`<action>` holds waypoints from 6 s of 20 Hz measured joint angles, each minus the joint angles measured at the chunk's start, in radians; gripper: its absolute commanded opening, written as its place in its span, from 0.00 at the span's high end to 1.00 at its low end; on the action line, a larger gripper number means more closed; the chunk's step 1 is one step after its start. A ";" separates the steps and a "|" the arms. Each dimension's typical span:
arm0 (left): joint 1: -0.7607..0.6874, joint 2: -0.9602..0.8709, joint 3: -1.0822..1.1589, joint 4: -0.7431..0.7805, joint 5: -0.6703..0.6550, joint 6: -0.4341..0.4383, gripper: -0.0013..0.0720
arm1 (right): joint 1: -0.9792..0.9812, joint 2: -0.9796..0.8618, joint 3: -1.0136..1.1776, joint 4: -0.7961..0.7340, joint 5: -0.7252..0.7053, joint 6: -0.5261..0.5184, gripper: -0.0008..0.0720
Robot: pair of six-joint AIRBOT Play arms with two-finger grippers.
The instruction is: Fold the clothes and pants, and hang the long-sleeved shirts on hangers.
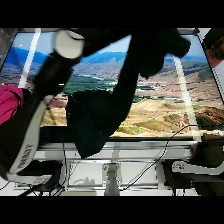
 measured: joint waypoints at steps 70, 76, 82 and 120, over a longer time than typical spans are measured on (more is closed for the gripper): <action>0.617 0.185 -0.751 0.463 -1.036 -0.321 0.96 | 0.856 -0.716 -0.093 0.525 0.305 -0.590 0.43; 0.617 0.186 -0.751 0.450 -1.036 -0.320 0.96 | 0.870 -0.721 -0.093 0.468 0.257 -0.592 0.97; 0.617 0.196 -0.748 0.431 -0.982 -0.321 0.96 | 0.853 -0.714 -0.037 0.464 0.292 -0.546 0.98; 0.014 0.302 -0.154 1.398 -0.757 -0.738 0.96 | 0.330 -0.130 -0.002 0.453 -0.196 -0.326 0.98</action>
